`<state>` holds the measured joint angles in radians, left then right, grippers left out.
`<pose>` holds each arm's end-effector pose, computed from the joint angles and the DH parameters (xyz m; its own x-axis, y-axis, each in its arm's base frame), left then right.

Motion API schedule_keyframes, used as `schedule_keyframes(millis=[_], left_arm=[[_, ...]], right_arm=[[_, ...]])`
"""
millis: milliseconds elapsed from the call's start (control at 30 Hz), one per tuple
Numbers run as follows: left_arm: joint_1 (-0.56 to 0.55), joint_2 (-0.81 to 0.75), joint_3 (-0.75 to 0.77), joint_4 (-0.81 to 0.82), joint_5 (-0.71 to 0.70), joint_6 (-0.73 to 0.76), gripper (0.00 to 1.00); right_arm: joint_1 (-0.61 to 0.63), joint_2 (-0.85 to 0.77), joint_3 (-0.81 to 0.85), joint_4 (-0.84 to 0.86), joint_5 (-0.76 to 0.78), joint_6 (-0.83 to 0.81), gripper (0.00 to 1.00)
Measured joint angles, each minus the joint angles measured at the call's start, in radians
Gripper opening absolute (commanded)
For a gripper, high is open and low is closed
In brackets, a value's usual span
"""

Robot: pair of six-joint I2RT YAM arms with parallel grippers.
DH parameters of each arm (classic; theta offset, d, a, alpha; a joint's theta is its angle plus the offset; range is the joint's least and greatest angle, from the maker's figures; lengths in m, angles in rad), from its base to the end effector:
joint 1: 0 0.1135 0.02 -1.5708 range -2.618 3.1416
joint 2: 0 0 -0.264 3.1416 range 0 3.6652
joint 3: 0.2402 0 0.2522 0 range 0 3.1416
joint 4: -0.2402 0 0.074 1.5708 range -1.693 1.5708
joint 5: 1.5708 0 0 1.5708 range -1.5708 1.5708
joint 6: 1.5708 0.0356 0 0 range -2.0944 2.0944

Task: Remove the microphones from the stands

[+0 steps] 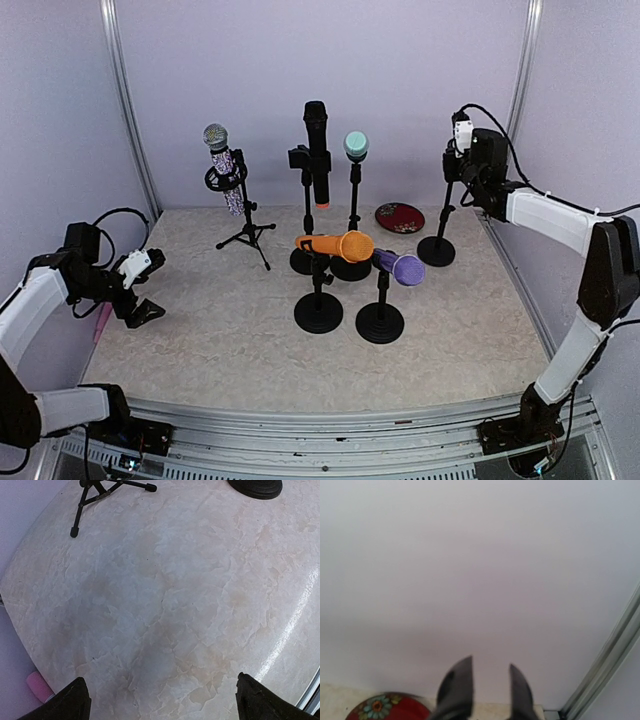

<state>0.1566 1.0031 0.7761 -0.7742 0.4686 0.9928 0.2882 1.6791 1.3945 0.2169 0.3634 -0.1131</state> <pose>0.1875 0.0133 0.2504 -0.3695 0.6982 -0.6132 0.7521 0.6122 0.2439 0.3943 0.1037 0.3575 -0.0728 -0.1316 -0.9886 0.0666 0.9884 -0.1365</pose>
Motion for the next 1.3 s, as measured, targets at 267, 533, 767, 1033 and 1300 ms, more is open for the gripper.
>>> schedule_keyframes(millis=[267,533,767,1033,1300], left_arm=[[-0.009,0.0,0.0,-0.001,-0.002,-0.002,0.99],[-0.031,-0.017,0.0,0.006,-0.005,-0.032,0.99],[-0.053,-0.04,0.0,0.01,-0.006,-0.052,0.99],[-0.058,-0.056,0.0,0.008,-0.006,-0.051,0.99],[-0.058,-0.067,0.0,0.0,-0.007,-0.046,0.99]], right_arm=[[-0.007,0.012,-0.056,0.097,-0.013,-0.002,0.57],[-0.009,-0.016,-0.116,0.097,-0.012,0.025,1.0],[-0.01,-0.14,-0.07,0.008,-0.014,0.058,1.0],[-0.045,-0.151,0.158,-0.126,-0.057,0.135,0.67],[-0.069,0.029,0.332,-0.299,-0.068,0.168,0.41]])
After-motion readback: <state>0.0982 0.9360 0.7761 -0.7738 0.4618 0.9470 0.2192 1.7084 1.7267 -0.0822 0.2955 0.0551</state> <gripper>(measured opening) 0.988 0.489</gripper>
